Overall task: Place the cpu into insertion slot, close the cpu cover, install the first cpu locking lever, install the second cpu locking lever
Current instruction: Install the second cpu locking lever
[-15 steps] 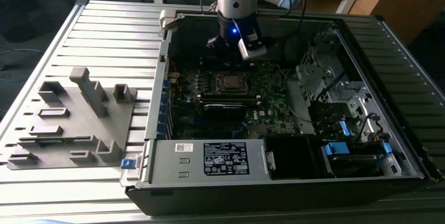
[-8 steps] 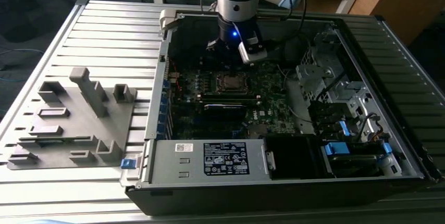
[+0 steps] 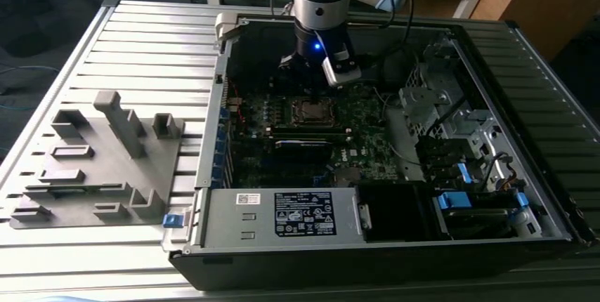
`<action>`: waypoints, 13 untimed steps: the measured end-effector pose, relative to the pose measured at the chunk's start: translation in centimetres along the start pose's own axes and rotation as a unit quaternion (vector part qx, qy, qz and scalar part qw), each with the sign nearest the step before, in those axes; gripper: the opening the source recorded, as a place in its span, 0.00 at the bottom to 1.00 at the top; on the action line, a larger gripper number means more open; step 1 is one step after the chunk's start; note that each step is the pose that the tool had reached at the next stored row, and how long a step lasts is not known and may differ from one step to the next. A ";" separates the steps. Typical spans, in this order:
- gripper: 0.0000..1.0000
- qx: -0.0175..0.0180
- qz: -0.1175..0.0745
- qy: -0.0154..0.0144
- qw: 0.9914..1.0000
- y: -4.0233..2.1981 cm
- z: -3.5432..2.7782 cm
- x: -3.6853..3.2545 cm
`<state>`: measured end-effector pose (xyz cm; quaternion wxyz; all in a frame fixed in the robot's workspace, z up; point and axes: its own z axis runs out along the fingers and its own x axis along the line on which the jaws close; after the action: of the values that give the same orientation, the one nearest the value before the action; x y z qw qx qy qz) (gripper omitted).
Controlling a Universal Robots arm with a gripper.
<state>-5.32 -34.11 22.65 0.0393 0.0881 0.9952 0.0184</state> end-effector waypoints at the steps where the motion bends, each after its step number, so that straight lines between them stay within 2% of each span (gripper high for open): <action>1: 0.11 0.000 0.000 0.000 1.000 0.00 0.01 0.00; 13: 0.11 0.000 0.000 0.000 1.000 0.01 -0.23 -0.02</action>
<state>-5.31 -34.11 22.89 0.0393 0.0881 0.9952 0.0184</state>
